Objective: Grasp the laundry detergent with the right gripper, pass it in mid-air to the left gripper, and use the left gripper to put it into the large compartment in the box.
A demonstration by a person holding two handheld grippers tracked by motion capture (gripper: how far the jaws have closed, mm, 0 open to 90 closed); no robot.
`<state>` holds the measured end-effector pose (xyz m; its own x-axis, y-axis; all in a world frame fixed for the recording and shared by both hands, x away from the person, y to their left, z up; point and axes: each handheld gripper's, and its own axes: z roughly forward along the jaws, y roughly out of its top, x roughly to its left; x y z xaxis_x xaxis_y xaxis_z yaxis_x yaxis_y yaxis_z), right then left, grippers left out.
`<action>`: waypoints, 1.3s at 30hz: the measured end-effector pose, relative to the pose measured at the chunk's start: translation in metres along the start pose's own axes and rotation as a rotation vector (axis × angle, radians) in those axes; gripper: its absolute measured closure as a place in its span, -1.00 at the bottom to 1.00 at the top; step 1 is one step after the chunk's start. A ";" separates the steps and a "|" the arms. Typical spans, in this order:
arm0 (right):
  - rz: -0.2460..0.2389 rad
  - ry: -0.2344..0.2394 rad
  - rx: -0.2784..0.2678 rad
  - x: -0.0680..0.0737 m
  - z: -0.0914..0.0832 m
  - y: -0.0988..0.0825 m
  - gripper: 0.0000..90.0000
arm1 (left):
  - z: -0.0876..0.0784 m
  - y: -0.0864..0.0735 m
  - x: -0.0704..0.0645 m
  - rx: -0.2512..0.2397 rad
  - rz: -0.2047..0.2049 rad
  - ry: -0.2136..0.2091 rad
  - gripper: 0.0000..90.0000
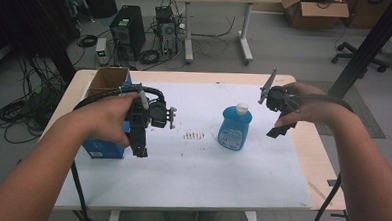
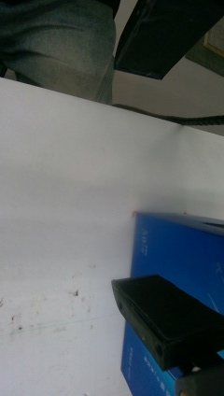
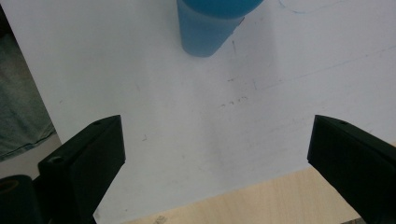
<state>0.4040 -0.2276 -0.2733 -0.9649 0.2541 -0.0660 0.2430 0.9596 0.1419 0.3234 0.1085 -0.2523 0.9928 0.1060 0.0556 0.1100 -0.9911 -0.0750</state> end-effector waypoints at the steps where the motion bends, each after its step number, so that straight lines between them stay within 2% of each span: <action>1: -0.003 -0.001 0.002 0.001 0.001 0.000 -0.90 | 0.001 0.000 0.000 -0.002 0.000 -0.001 -0.99; 9: -0.015 0.002 -0.001 0.004 0.006 -0.001 -0.90 | 0.015 0.002 -0.003 0.000 0.005 -0.022 -0.99; 15: -0.009 0.009 -0.033 0.006 0.013 -0.004 -0.90 | 0.023 0.000 -0.004 -0.010 -0.002 -0.026 -0.99; 25: 0.000 0.018 -0.060 0.009 0.025 -0.003 -0.90 | 0.025 -0.004 -0.004 -0.010 -0.008 -0.026 -0.99; 28: 0.001 0.025 -0.100 0.009 0.031 -0.004 -0.91 | 0.024 -0.004 -0.004 -0.013 -0.009 -0.024 -0.99; 32: 0.008 0.033 -0.111 0.009 0.036 -0.004 -0.90 | 0.023 -0.005 -0.005 -0.021 -0.012 -0.020 -0.99; 39: 0.032 0.048 -0.166 0.009 0.052 -0.004 -0.91 | 0.026 -0.005 -0.005 -0.017 -0.009 -0.018 -0.99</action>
<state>0.3994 -0.2226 -0.3262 -0.9616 0.2741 -0.0119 0.2576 0.9169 0.3047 0.3187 0.1152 -0.2776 0.9925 0.1159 0.0386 0.1180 -0.9914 -0.0573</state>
